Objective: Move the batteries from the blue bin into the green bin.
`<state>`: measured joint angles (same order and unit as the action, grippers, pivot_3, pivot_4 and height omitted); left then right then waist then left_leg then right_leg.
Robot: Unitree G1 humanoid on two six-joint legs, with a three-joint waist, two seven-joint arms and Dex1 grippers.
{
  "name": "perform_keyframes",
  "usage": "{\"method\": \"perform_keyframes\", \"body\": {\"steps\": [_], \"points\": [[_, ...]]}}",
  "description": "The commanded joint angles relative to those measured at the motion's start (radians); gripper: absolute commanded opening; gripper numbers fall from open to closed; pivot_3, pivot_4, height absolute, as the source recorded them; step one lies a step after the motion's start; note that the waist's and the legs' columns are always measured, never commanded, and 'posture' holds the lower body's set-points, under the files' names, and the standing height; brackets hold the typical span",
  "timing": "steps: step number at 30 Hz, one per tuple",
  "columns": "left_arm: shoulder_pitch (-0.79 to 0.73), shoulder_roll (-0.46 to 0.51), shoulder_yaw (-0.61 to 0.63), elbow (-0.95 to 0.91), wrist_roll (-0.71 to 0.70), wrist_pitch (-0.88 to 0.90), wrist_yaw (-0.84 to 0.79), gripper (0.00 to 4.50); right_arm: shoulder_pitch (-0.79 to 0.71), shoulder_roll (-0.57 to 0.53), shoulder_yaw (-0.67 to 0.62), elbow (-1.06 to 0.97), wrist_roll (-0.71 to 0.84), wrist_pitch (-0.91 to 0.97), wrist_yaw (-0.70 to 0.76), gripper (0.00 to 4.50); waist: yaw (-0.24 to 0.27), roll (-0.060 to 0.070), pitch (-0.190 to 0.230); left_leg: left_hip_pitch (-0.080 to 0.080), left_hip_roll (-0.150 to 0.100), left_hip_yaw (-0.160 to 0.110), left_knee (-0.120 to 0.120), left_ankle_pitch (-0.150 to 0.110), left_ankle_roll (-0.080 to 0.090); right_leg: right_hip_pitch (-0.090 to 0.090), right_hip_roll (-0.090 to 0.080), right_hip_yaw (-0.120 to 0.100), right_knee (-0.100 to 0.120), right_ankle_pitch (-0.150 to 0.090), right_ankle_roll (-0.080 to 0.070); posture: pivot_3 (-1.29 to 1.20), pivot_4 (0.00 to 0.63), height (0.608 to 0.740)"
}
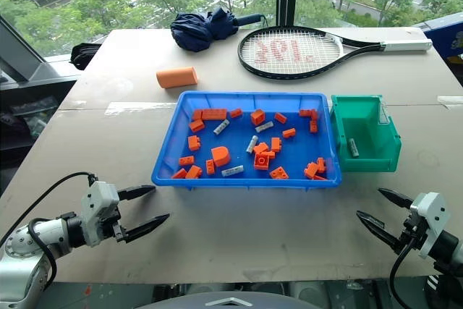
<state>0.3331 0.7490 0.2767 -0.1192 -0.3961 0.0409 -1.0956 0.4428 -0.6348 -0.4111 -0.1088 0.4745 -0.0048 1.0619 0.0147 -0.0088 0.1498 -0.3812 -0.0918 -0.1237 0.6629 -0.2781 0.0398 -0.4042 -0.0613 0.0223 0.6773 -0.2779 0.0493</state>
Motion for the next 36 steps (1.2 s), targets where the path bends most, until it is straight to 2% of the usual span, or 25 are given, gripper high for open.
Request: {"method": "perform_keyframes", "body": {"steps": [1, 18, 23, 26, 30, 32, 36], "points": [[0.003, 0.014, 0.039, -0.025, -0.025, -0.008, -0.007, 4.50, -0.004, -0.007, -0.016, -0.025, 0.015, -0.005, 0.000, 4.09, 0.000, 0.000, 0.000, 0.000, 0.000, 0.000, 0.000, 0.000, 0.000, 0.000, 0.000, 0.000, 0.000, 0.000, 0.000, 0.00, 0.150, 0.740], [0.000, 0.030, 0.079, -0.029, -0.076, 0.028, -0.044, 4.50, 0.005, -0.012, -0.029, -0.046, 0.045, 0.006, 0.018, 4.09, 0.000, 0.000, 0.000, 0.000, 0.000, 0.000, 0.000, 0.000, 0.000, 0.000, 0.000, 0.000, 0.000, 0.000, 0.000, 0.00, 0.150, 0.740], [-0.006, 0.042, 0.155, -0.090, -0.248, 0.133, -0.106, 4.50, -0.003, -0.047, -0.036, -0.234, 0.177, 0.139, 0.000, 4.09, -0.002, 0.001, 0.001, 0.000, 0.000, 0.000, 0.000, 0.000, 0.000, 0.000, 0.000, 0.000, 0.000, 0.000, 0.000, 0.00, 0.150, 0.740], [-0.037, 0.094, 0.202, -0.138, -0.324, 0.203, -0.134, 4.50, -0.087, -0.100, -0.001, -0.336, 0.215, 0.230, -0.043, 4.09, -0.003, 0.001, 0.001, 0.000, 0.001, 0.000, 0.001, 0.000, 0.000, 0.000, 0.000, 0.000, 0.000, 0.000, 0.000, 0.00, 0.150, 0.740], [-0.134, 0.185, 0.223, -0.170, -0.387, 0.296, -0.153, 4.50, -0.288, -0.167, 0.098, -0.385, 0.206, 0.396, -0.158, 4.09, 0.000, 0.000, 0.001, 0.000, 0.000, -0.001, 0.002, 0.000, 0.000, 0.000, 0.001, -0.001, 0.000, 0.000, 0.000, 0.00, 0.150, 0.740], [-0.208, 0.226, 0.221, -0.171, -0.405, 0.331, -0.152, 4.50, -0.454, -0.183, 0.190, -0.375, 0.181, 0.470, -0.195, 4.09, -0.001, 0.000, 0.001, -0.001, 0.000, -0.001, 0.002, 0.000, -0.001, 0.000, 0.000, -0.001, 0.000, 0.000, 0.000, 0.00, 0.150, 0.740], [-0.309, 0.243, 0.211, -0.179, -0.416, 0.368, -0.131, 4.50, -0.743, -0.189, 0.396, -0.260, 0.040, 0.516, -0.181, 4.09, -0.007, 0.000, 0.003, -0.002, 0.000, 0.000, 0.002, 0.003, -0.004, -0.002, 0.001, -0.001, 0.000, 0.000, 0.000, 0.00, 0.150, 0.740]]}}
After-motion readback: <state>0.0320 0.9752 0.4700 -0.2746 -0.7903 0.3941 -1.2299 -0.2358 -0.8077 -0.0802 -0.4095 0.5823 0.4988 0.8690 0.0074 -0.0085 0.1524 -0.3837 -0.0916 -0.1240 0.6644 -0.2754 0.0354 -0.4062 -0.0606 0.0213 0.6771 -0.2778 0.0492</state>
